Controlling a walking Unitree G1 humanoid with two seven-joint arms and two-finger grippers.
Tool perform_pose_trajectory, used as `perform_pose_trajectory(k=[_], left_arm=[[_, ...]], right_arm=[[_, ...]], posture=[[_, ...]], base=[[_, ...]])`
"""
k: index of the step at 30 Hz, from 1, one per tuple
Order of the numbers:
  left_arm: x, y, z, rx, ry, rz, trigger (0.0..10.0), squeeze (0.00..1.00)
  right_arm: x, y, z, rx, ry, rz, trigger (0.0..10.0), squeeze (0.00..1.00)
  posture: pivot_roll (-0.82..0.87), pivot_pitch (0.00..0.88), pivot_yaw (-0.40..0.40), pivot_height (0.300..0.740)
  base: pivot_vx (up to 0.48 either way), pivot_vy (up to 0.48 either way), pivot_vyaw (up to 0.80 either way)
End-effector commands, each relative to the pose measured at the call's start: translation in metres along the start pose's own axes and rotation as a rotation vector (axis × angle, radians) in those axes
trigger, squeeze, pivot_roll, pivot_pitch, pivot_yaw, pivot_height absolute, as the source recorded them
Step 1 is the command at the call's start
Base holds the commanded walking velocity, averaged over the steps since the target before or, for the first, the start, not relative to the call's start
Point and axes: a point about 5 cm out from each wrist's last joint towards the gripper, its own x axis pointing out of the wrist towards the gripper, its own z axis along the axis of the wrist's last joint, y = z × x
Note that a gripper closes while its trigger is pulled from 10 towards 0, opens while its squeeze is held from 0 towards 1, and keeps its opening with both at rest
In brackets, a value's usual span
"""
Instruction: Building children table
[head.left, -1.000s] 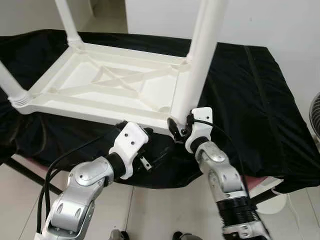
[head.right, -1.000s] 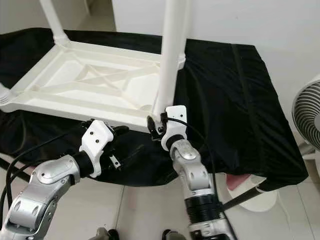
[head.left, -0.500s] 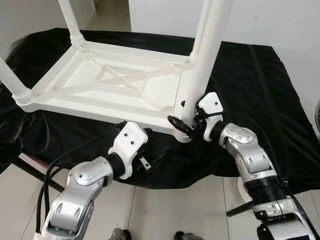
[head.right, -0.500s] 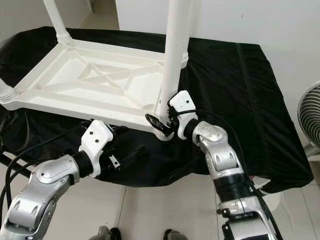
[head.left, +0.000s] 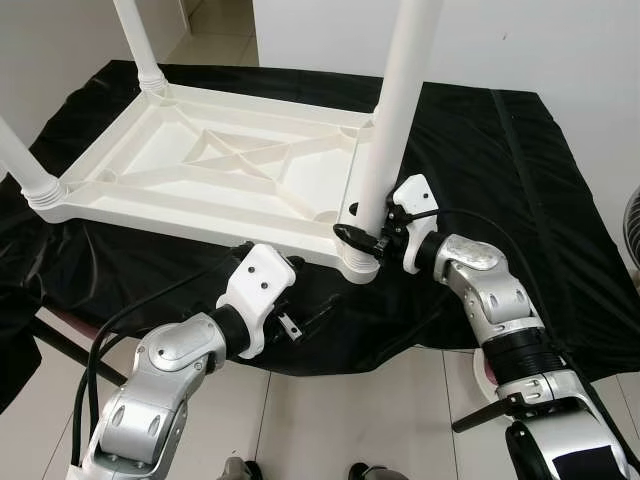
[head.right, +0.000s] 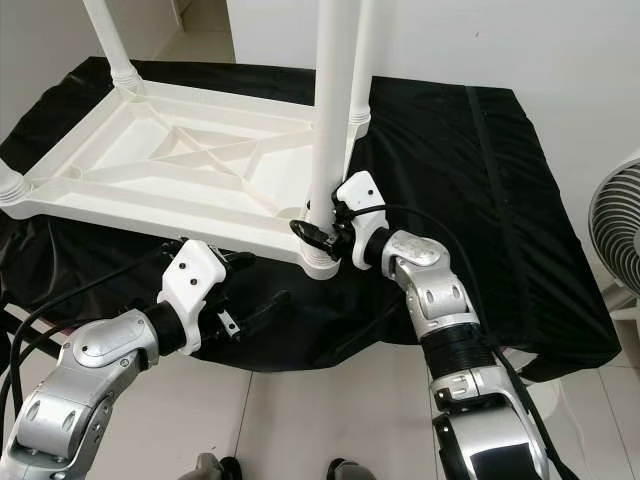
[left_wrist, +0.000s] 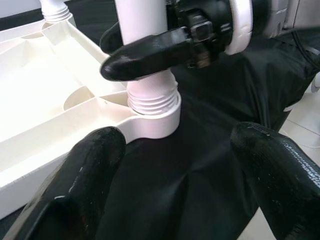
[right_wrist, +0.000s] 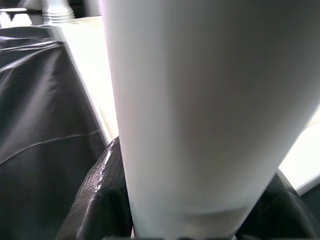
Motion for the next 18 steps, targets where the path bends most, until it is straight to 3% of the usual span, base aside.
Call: perform_pose_trajectory(k=[1,2,3,5,6,7,8,9,11,15,18], left_arm=[[-0.003,0.002,0.000,-0.003,0.005,0.066,10.0,0.00],[-0.003,0.001,0.000,-0.004,0.004,0.064,10.0,0.00],[-0.003,0.001,0.000,-0.004,0.004,0.064,10.0,0.00],[-0.002,0.001,0.000,-0.005,0.002,0.060,10.0,0.00],[-0.002,0.001,0.000,-0.005,0.002,0.060,10.0,0.00],[-0.002,0.000,0.000,-0.006,0.001,0.058,10.0,0.00],[-0.002,0.000,0.000,-0.007,0.001,0.054,10.0,0.00],[-0.002,0.000,0.000,-0.007,0.001,0.054,10.0,0.00],[0.000,0.000,0.001,-0.007,-0.002,0.047,10.0,0.00],[0.001,0.000,0.001,-0.007,-0.003,0.042,10.0,0.00],[0.001,0.001,0.000,-0.007,0.001,0.042,10.0,0.00]], right_arm=[[-0.002,0.003,-0.026,0.046,0.116,-0.113,0.0,0.00],[-0.003,0.003,-0.031,0.063,0.137,-0.195,0.0,0.00],[-0.003,0.003,-0.031,0.063,0.137,-0.195,0.0,0.00],[-0.008,0.005,-0.038,0.088,0.171,-0.411,0.0,0.00],[-0.008,0.005,-0.038,0.088,0.171,-0.411,0.0,0.00],[-0.011,0.006,-0.040,0.108,0.173,-0.505,0.0,0.00],[-0.014,0.007,-0.042,0.150,0.169,-0.620,0.0,0.00],[-0.014,0.007,-0.042,0.150,0.169,-0.620,0.0,0.00],[-0.020,0.014,-0.043,0.242,0.145,-0.814,0.0,0.00],[-0.021,0.022,-0.042,0.285,0.131,-0.899,0.0,0.00],[-0.015,0.031,-0.037,0.290,0.096,-0.873,0.0,0.00]], posture=[[-0.01,0.169,0.041,0.740],[-0.01,0.168,0.041,0.740],[-0.01,0.168,0.041,0.740],[-0.01,0.169,0.041,0.740],[-0.01,0.169,0.041,0.740],[-0.01,0.169,0.043,0.740],[-0.01,0.167,0.043,0.740],[-0.01,0.167,0.043,0.740],[-0.01,0.167,0.043,0.740],[-0.02,0.158,0.044,0.740],[-0.02,0.155,0.042,0.740]], base=[[0.000,0.000,0.00],[0.000,0.000,0.00],[0.000,0.000,0.00],[0.000,0.000,0.00],[0.000,0.000,0.00],[0.000,0.000,0.00],[0.000,0.000,0.00],[0.000,0.000,0.00],[0.000,0.000,0.00],[0.000,0.000,0.00],[0.000,0.000,0.00]])
